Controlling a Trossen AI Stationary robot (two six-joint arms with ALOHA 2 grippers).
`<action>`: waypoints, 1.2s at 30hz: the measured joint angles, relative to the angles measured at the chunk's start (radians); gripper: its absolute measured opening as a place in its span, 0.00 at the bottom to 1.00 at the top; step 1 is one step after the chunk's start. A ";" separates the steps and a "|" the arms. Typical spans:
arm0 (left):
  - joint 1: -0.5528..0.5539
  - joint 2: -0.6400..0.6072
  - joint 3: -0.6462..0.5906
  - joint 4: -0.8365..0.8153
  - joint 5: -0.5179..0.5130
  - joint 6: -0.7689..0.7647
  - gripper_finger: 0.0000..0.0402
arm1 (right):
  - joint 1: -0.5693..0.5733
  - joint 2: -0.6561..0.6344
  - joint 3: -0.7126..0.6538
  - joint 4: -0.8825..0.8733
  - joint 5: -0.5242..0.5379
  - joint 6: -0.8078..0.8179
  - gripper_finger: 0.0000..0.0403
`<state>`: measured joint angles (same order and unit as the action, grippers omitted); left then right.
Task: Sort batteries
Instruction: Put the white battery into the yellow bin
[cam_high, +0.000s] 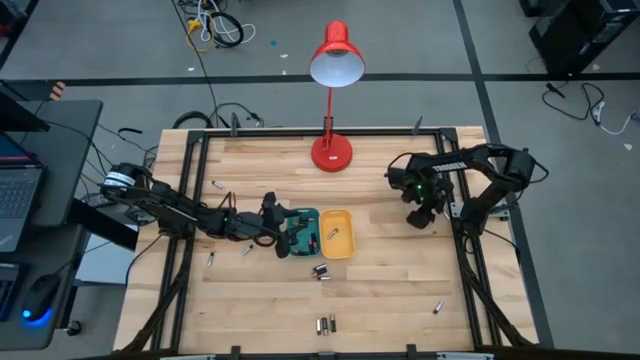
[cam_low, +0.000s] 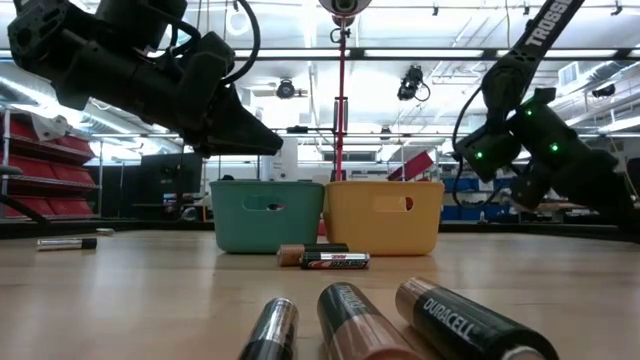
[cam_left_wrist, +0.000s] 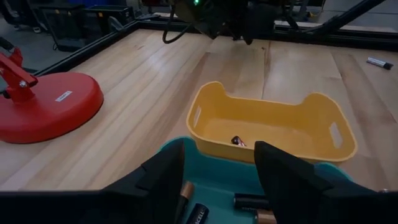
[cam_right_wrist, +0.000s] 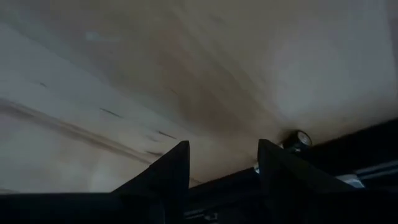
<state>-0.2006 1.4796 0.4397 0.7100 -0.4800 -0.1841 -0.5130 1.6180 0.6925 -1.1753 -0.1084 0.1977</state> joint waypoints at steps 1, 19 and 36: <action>0.001 0.000 0.000 0.000 -0.001 0.000 0.53 | 0.003 0.000 0.006 -0.011 0.014 -0.007 0.43; 0.016 0.000 0.000 -0.007 -0.002 -0.003 0.53 | -0.128 0.000 0.009 -0.040 0.105 0.004 0.43; 0.016 0.000 0.000 -0.114 -0.002 -0.034 0.53 | -0.175 0.006 -0.009 -0.022 -0.037 -0.034 0.42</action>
<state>-0.1848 1.4796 0.4397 0.5958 -0.4820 -0.2176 -0.6885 1.6242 0.6830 -1.1975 -0.1451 0.1635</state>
